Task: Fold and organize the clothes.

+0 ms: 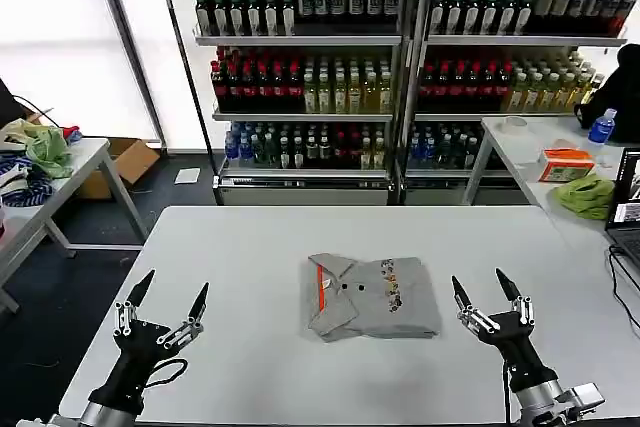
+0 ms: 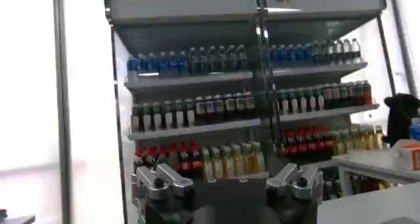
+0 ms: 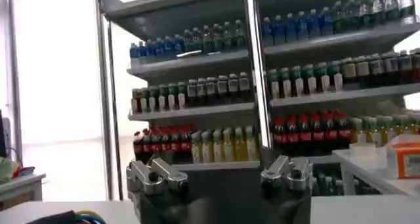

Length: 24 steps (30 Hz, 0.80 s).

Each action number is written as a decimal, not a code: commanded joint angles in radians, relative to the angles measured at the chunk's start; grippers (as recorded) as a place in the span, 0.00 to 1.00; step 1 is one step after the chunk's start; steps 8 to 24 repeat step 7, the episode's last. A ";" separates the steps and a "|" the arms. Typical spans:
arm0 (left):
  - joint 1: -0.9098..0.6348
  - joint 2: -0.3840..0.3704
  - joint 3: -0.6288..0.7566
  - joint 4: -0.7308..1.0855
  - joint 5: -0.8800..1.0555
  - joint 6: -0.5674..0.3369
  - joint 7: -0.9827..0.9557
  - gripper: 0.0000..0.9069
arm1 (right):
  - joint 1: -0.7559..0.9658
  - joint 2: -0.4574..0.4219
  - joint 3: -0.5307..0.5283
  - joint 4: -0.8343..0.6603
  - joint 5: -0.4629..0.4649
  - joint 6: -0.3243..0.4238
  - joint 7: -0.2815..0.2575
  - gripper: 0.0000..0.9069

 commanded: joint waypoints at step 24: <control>0.013 0.015 -0.006 0.002 0.000 0.006 0.028 1.00 | -0.013 0.015 0.007 0.022 0.012 0.004 -0.029 1.00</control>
